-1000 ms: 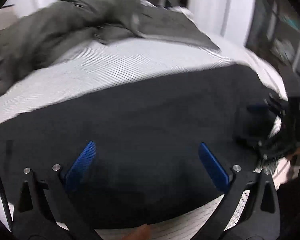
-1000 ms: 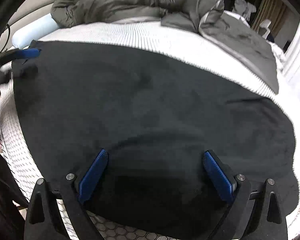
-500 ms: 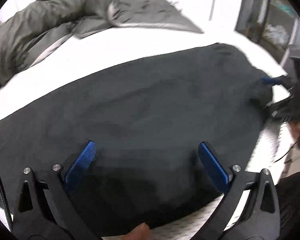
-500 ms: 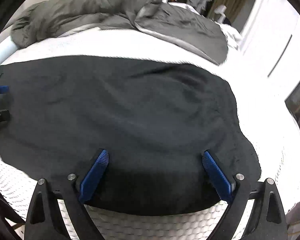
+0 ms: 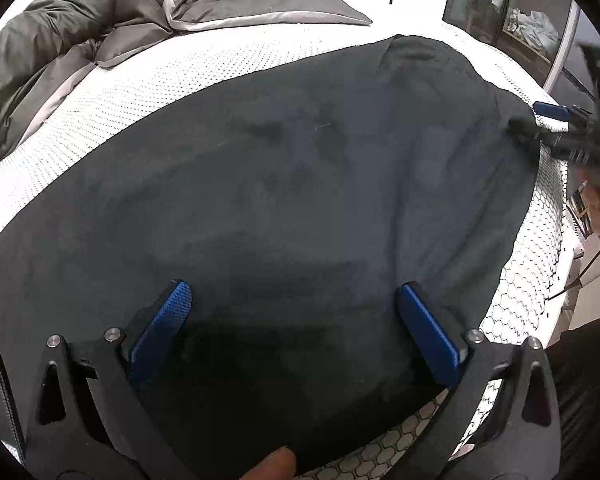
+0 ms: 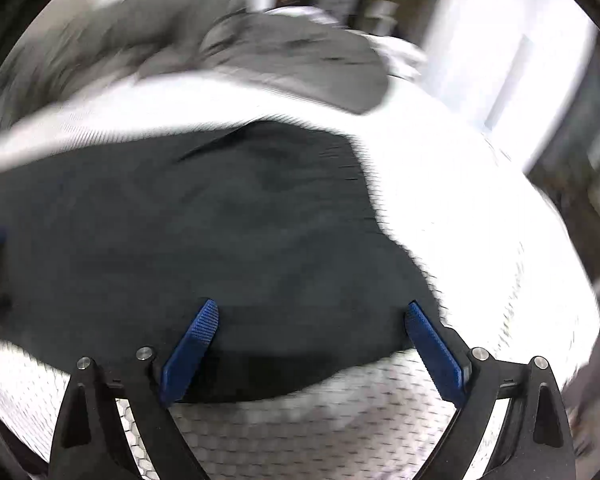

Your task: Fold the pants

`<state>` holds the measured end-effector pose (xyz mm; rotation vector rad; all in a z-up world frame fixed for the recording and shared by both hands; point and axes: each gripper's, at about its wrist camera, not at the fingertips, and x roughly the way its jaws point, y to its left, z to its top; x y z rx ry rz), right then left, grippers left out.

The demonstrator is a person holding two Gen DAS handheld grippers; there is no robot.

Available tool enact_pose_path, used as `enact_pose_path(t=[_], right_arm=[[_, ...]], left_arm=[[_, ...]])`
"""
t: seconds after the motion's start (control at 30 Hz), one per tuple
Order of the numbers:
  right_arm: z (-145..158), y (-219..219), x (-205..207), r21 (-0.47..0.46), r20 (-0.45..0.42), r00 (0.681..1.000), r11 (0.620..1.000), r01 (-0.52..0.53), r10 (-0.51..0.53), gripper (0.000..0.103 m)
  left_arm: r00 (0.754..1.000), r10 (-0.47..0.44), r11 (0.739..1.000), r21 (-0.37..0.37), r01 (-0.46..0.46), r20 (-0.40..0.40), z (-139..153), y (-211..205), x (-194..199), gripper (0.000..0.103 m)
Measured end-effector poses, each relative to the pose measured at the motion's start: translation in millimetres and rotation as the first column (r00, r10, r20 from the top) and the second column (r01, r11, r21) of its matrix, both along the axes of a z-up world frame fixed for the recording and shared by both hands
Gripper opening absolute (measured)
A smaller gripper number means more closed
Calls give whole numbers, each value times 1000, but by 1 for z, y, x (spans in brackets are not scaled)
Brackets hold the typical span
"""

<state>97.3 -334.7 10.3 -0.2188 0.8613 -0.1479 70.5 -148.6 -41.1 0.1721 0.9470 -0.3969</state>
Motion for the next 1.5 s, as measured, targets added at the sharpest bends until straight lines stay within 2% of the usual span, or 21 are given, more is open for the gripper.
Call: enact_pose_path(t=[0.03,0.07,0.1,0.13,0.27,0.33,0.43,0.53,0.67,0.7,0.73,0.83,0.9,0.97,1.07,1.17,1.23,1.3,1.33,1.43,1.5], right_arm=[[5,-13,-3,78,21,1000,997,17,-19,95],[6,-21,-2,122,23,999,992,32,-35,88],[3,-25,1,122,8,999,991,47,-49,75],[-4,-26,7,69,-21,998,996,53,-52,74],[-11,-34,14,70,-44,999,997,34,-31,78],[-3,-34,11,75,-18,999,996,38,-37,78],[15,-18,-3,46,52,998,998,35,-37,78],[19,23,-4,87,85,992,991,-105,98,78],[-2,76,15,131,2,961,953,-275,277,78],[-11,89,18,110,-32,948,944,-310,315,78],[-23,100,24,35,-71,942,944,-327,329,78],[-34,94,34,-126,-71,968,961,-248,240,81],[-25,67,35,-141,-29,990,980,-143,141,80],[-22,48,39,-189,7,1000,982,-25,27,80],[-11,41,38,-60,19,1000,998,-11,12,80],[0,67,52,53,21,991,990,-131,131,80],[-4,94,65,110,-26,973,969,-223,227,81],[-20,125,76,130,-121,942,946,-297,313,81],[-29,136,81,88,-152,934,946,-312,322,81],[-36,138,91,-104,-161,952,955,-279,260,83],[-29,113,96,-181,-128,983,971,-156,134,83]], left_arm=[[1000,-1,1000,3,1,3,3,-2,-1,102],[1000,-14,1000,1,14,10,7,-4,-2,102],[999,-34,999,-8,35,19,11,-7,-6,102],[999,-47,999,-13,48,23,13,-9,-6,102],[999,-52,998,28,52,-11,5,-14,1,103],[999,-33,999,3,33,-38,4,-9,5,103],[998,-59,997,-51,59,3,17,-8,0,102],[996,-85,993,-80,88,39,26,-14,-3,102],[997,-67,997,-30,68,29,17,-31,18,102],[999,-53,999,-2,53,7,11,-35,27,102],[999,-38,999,14,38,-16,4,-36,32,103],[998,-25,1000,11,25,-50,-1,-31,41,103],[999,-11,999,51,13,-39,1,-23,39,103],[999,-7,1000,27,8,-42,6,-10,39,103],[999,27,999,-38,-25,32,28,8,42,103],[993,91,995,-38,-88,77,35,19,58,103],[989,132,991,6,-133,69,25,21,76,102],[989,146,985,94,-147,21,9,19,90,103],[990,141,982,123,-141,9,3,16,94,103],[987,161,983,92,-160,-9,1,29,99,103],[977,210,969,130,-212,26,1,40,100,103]])
